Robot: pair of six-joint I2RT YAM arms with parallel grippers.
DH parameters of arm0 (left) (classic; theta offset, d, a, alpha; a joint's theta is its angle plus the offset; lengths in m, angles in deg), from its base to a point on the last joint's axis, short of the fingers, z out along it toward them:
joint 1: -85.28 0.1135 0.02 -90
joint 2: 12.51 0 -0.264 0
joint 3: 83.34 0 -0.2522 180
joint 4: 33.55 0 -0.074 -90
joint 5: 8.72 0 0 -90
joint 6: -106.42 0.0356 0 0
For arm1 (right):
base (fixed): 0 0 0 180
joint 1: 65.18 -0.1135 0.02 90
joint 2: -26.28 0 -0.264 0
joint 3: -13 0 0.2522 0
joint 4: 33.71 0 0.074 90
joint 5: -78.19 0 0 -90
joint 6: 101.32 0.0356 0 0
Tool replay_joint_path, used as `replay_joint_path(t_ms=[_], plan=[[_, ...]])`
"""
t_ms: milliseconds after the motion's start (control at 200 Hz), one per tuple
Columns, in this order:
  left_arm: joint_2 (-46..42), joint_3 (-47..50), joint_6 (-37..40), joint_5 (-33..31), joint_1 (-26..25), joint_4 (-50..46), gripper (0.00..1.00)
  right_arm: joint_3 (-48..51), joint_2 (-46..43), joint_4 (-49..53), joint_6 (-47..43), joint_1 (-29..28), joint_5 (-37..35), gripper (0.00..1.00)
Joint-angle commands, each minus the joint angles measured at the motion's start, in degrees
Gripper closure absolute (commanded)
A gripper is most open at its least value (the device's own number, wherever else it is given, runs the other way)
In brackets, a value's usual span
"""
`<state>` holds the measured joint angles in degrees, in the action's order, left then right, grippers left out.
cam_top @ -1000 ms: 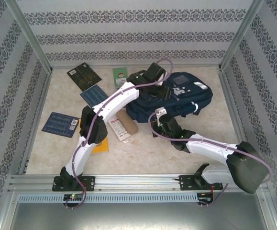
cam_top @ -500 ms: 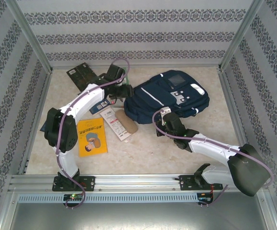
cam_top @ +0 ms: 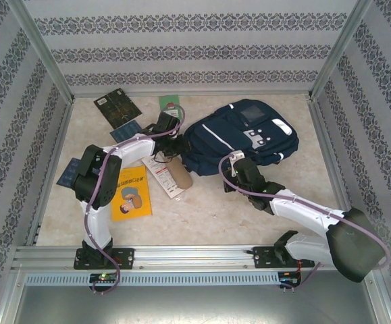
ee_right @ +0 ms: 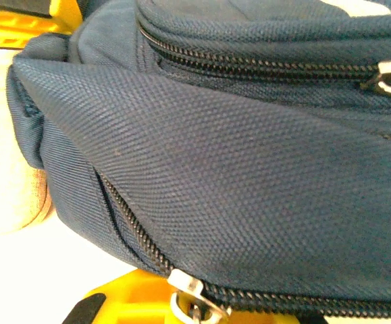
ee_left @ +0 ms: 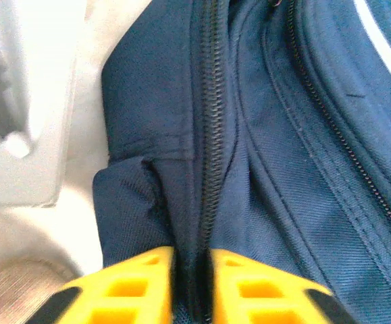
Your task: Pack the student bag
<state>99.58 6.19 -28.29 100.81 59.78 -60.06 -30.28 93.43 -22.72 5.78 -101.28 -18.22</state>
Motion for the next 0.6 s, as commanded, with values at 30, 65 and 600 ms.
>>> replay_joint_path(t_ms=[30, 65, 600], plan=[[2.05, -0.42, -6.76, 2.56, -3.49, 11.88, 0.93, -2.83, -1.74, -2.67, -0.37, -1.84, 3.74, 1.0], [2.28, -0.46, -7.41, 2.36, -3.93, 12.8, 0.94, -3.37, -1.05, -2.89, 0.25, -2.91, 3.76, 1.0], [-4.49, -0.84, 1.19, -8.51, -4.08, 2.58, 0.52, -12.99, 11.51, 0.8, 7.96, -3.83, 7.27, 0.66]])
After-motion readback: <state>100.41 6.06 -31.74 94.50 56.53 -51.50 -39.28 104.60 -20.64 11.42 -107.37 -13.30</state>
